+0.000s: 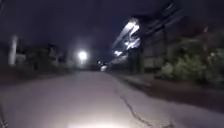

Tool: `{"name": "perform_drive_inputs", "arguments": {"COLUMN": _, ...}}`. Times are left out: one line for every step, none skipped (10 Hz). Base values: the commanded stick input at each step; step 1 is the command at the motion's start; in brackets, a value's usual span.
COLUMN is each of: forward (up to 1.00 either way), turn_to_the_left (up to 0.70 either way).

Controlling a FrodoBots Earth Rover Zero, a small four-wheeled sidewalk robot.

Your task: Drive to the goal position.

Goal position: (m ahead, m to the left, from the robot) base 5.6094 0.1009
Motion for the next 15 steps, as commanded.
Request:
{"name": "perform_drive_inputs", "arguments": {"forward": 0.70, "turn_to_the_left": 0.00}}
{"name": "perform_drive_inputs", "arguments": {"forward": 0.70, "turn_to_the_left": -0.28}}
{"name": "perform_drive_inputs", "arguments": {"forward": 0.70, "turn_to_the_left": -0.35}}
{"name": "perform_drive_inputs", "arguments": {"forward": 0.70, "turn_to_the_left": -0.35}}
{"name": "perform_drive_inputs", "arguments": {"forward": 0.70, "turn_to_the_left": -0.27}}
{"name": "perform_drive_inputs", "arguments": {"forward": 0.70, "turn_to_the_left": -0.08}}
{"name": "perform_drive_inputs", "arguments": {"forward": 0.70, "turn_to_the_left": 0.00}}
{"name": "perform_drive_inputs", "arguments": {"forward": 0.70, "turn_to_the_left": 0.00}}
{"name": "perform_drive_inputs", "arguments": {"forward": 0.70, "turn_to_the_left": 0.00}}
{"name": "perform_drive_inputs", "arguments": {"forward": 0.70, "turn_to_the_left": 0.00}}
{"name": "perform_drive_inputs", "arguments": {"forward": 0.70, "turn_to_the_left": 0.00}}
{"name": "perform_drive_inputs", "arguments": {"forward": 0.70, "turn_to_the_left": 0.00}}
{"name": "perform_drive_inputs", "arguments": {"forward": 0.70, "turn_to_the_left": 0.00}}
{"name": "perform_drive_inputs", "arguments": {"forward": 0.70, "turn_to_the_left": 0.00}}
{"name": "perform_drive_inputs", "arguments": {"forward": 0.70, "turn_to_the_left": 0.00}}
